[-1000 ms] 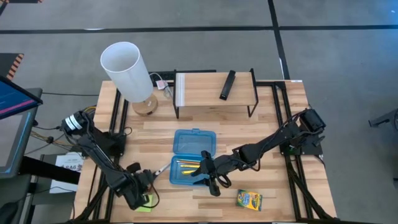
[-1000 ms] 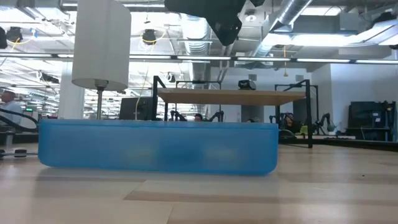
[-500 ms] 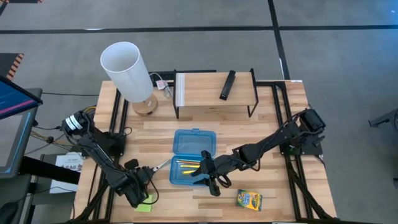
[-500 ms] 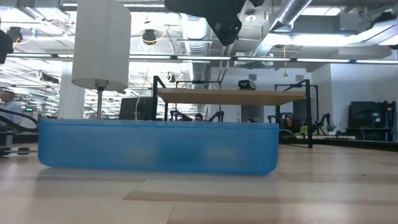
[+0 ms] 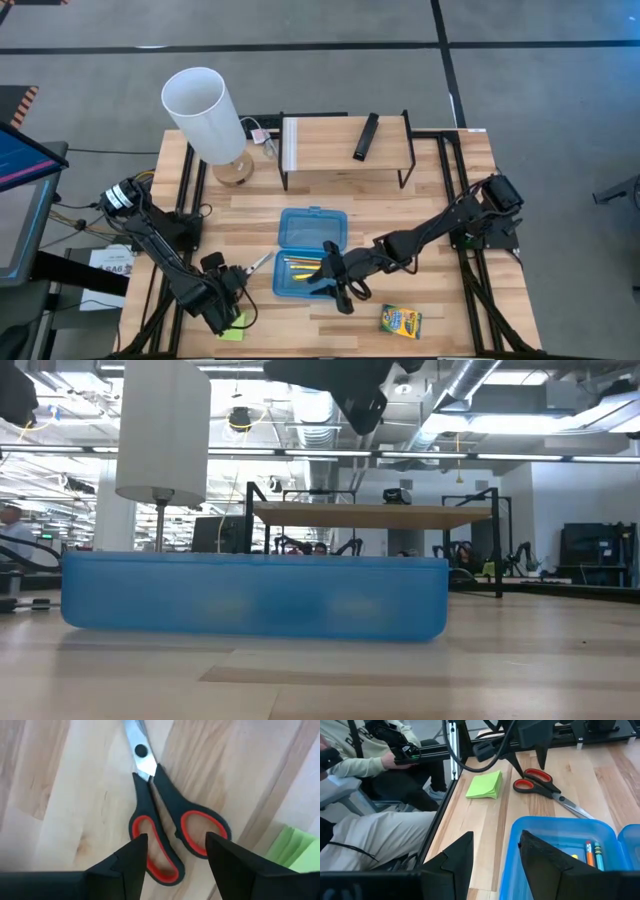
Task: Pack school essentials
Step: Put the scissors into the supply box
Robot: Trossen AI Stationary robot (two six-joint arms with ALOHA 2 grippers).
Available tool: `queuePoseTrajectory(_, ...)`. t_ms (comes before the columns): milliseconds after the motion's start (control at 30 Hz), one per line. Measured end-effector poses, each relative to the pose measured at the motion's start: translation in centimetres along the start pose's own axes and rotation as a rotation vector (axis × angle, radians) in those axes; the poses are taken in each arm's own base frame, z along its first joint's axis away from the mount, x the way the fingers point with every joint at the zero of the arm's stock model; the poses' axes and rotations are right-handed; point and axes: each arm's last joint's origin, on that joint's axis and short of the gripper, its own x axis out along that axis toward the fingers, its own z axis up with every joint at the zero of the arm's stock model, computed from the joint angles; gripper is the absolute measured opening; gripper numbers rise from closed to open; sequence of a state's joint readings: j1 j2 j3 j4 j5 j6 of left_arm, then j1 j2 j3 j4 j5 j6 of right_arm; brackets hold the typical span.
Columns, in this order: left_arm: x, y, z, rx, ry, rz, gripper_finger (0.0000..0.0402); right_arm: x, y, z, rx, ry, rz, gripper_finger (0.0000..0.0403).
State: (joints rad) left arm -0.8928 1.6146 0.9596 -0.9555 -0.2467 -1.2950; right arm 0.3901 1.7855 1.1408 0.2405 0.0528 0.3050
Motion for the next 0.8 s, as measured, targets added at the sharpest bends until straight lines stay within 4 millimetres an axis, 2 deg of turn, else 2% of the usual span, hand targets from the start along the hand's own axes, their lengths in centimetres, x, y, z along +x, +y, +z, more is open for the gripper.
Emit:
queuePoseTrajectory(267,0.0,0.0,0.0,-0.078,-0.003,-0.002,0.019,0.0,0.0,0.0,0.0,0.0,0.0,0.0178)
queuePoseTrajectory(533,0.1,-0.1,0.0,-0.091,0.003,-0.001,0.0231,0.0,0.0,0.0,0.0,0.0,0.0,0.0179)
queuePoseTrajectory(800,2.3,1.0,-0.8,-0.142,0.064,0.014,0.0242,0.0,0.0,0.0,0.0,0.0,0.0,0.0177)
